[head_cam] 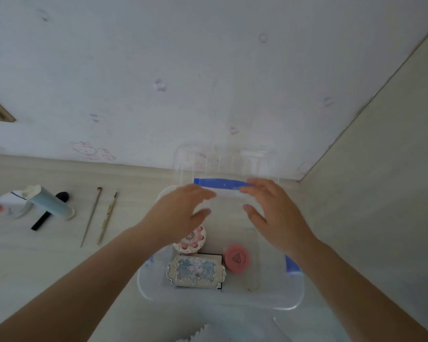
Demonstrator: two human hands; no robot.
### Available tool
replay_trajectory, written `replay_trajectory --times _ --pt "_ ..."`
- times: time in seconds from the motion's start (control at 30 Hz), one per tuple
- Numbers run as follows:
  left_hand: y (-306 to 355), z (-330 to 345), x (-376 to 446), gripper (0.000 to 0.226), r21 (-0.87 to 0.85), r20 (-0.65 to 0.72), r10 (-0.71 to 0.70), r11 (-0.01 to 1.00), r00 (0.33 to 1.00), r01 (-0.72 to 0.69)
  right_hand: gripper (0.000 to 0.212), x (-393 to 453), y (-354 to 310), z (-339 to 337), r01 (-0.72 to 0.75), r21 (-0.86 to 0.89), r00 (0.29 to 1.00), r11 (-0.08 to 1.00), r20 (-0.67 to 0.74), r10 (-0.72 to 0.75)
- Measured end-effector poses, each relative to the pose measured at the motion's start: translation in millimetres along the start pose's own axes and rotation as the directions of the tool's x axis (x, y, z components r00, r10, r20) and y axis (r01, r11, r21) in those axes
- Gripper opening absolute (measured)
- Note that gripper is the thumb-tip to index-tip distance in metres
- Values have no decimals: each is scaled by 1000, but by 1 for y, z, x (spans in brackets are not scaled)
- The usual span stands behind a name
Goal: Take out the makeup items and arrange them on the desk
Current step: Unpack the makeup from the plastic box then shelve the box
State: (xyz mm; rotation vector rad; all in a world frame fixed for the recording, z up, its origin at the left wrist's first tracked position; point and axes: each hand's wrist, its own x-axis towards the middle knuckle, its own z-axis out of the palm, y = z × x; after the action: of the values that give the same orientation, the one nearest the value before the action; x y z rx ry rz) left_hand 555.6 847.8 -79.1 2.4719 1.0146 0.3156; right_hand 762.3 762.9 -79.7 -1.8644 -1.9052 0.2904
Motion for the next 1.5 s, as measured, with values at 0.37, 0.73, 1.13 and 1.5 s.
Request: replay_trajectory --times 0.37,0.73,1.13,1.5 --pt "-14 55 4 47 493 593 -73 820 802 -290 31 -14 -26 58 235 -224 922 946 359 -144" --pt "-30 63 7 62 538 621 -105 778 777 -325 42 -21 -15 95 -9 -170 589 985 795 142" --pt "-32 63 9 82 487 653 -109 818 749 -305 36 -14 -6 98 -196 -31 608 980 780 146" --pt "-30 66 9 86 549 605 -120 779 787 -304 41 -12 -3 99 -312 29 581 950 797 167"
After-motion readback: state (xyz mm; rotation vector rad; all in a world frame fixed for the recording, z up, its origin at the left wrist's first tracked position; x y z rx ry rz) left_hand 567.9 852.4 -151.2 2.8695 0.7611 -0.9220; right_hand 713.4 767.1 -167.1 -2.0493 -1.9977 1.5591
